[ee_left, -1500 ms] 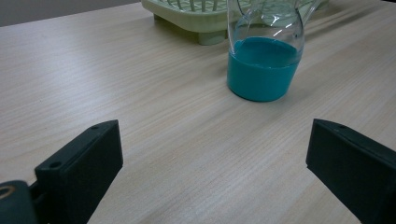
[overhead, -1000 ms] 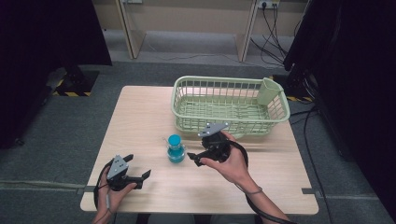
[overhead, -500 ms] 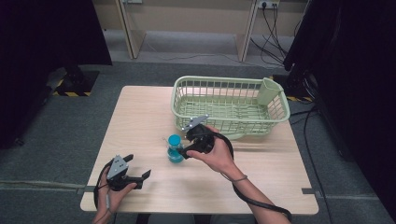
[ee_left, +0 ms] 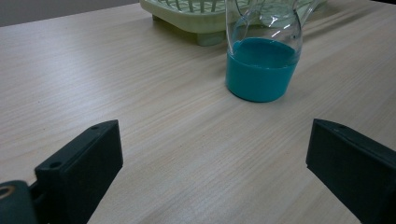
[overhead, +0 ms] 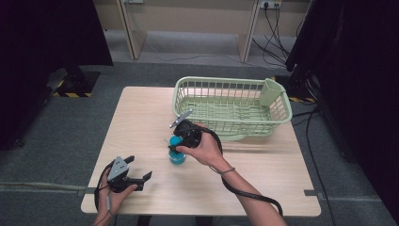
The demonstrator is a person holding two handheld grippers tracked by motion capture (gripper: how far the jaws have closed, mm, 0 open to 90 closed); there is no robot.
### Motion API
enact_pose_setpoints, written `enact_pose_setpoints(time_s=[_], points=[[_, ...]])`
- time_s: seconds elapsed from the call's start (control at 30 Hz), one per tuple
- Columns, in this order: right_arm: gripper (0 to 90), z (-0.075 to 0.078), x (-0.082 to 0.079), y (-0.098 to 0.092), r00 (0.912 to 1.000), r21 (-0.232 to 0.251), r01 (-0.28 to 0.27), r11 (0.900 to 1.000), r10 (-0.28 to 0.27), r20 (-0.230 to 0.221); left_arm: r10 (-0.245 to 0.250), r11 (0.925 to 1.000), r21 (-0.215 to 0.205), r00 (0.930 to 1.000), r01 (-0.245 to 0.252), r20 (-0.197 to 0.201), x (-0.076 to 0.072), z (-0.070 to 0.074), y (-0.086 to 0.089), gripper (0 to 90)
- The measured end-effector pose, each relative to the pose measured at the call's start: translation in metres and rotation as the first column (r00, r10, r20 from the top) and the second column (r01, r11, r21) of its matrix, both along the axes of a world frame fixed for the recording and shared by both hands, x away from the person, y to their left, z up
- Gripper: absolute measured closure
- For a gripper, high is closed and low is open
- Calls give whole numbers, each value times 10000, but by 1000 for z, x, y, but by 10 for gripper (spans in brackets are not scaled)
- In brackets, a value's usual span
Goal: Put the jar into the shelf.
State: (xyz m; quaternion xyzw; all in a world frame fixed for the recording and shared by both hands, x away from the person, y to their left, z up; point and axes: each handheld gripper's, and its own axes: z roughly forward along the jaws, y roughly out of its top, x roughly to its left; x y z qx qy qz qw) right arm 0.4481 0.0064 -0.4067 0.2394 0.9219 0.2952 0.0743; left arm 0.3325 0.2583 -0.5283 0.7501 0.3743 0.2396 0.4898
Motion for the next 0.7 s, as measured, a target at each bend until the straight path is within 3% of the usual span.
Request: enact_pose_setpoints(time_s=[0.23,0.4,0.7], points=[[407,-4,8,5,9996,-299,59,9995,-66,-262,-19,10000,-11,10000,19,-21,0,0,0,33],[483,-4,9,5,9992,-194,-55,9998,47,-391,-17,10000,-24,10000,17,-12,0,0,0,33],[487,-2,4,6,9993,-171,-119,9998,113,-356,-23,10000,-17,10000,23,-11,0,0,0,33]])
